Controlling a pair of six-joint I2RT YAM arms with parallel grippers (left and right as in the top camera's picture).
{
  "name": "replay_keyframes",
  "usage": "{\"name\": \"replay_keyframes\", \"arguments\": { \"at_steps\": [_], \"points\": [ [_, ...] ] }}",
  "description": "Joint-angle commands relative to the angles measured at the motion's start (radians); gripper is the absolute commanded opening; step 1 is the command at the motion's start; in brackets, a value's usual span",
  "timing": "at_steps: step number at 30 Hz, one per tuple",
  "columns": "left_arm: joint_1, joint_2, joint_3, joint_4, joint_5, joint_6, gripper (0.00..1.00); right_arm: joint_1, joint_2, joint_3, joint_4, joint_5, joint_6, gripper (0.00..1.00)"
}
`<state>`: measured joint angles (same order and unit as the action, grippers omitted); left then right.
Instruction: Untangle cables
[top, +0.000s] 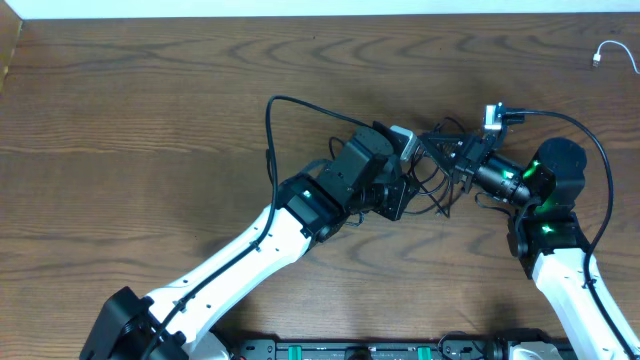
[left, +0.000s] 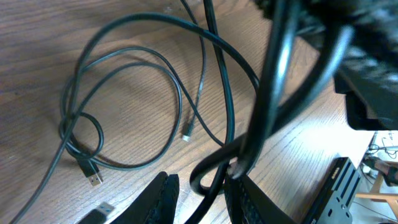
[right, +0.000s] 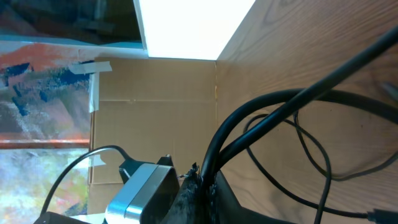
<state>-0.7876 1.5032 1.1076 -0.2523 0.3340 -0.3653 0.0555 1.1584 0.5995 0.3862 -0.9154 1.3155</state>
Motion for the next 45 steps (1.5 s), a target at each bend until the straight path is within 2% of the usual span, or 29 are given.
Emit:
{"name": "replay_keyframes", "arguments": {
  "at_steps": [1,6,14,20,23,25,31,40,45],
  "points": [
    [0.002,0.006,0.010,0.004,-0.054,0.013,0.30,-0.010,-0.006,0.008,0.007,-0.043,0.037,0.01],
    [0.002,0.006,0.010,0.004,-0.169,-0.006,0.19,-0.010,-0.006,0.008,0.006,-0.061,0.042,0.01],
    [0.002,0.006,0.010,0.004,-0.332,-0.081,0.15,-0.010,-0.006,0.008,0.007,-0.101,0.072,0.01],
    [0.002,0.006,0.010,-0.006,-0.322,-0.080,0.17,-0.020,-0.006,0.008,0.006,-0.092,0.063,0.01],
    [0.005,0.006,0.010,-0.028,-0.393,-0.081,0.26,-0.031,-0.006,0.008,0.006,-0.103,0.063,0.01],
    [0.006,0.006,0.010,-0.029,-0.459,-0.082,0.37,-0.032,-0.006,0.008,0.006,-0.124,0.063,0.01],
    [0.006,0.006,0.010,-0.011,-0.451,-0.138,0.39,-0.032,-0.006,0.008,0.006,-0.126,0.063,0.01],
    [0.006,0.006,0.010,0.098,-0.447,-0.138,0.40,-0.032,-0.006,0.008,0.006,-0.163,0.064,0.01],
    [0.004,0.006,0.010,0.089,-0.447,-0.139,0.41,-0.032,-0.006,0.008,0.006,-0.224,0.087,0.01]
  ]
}}
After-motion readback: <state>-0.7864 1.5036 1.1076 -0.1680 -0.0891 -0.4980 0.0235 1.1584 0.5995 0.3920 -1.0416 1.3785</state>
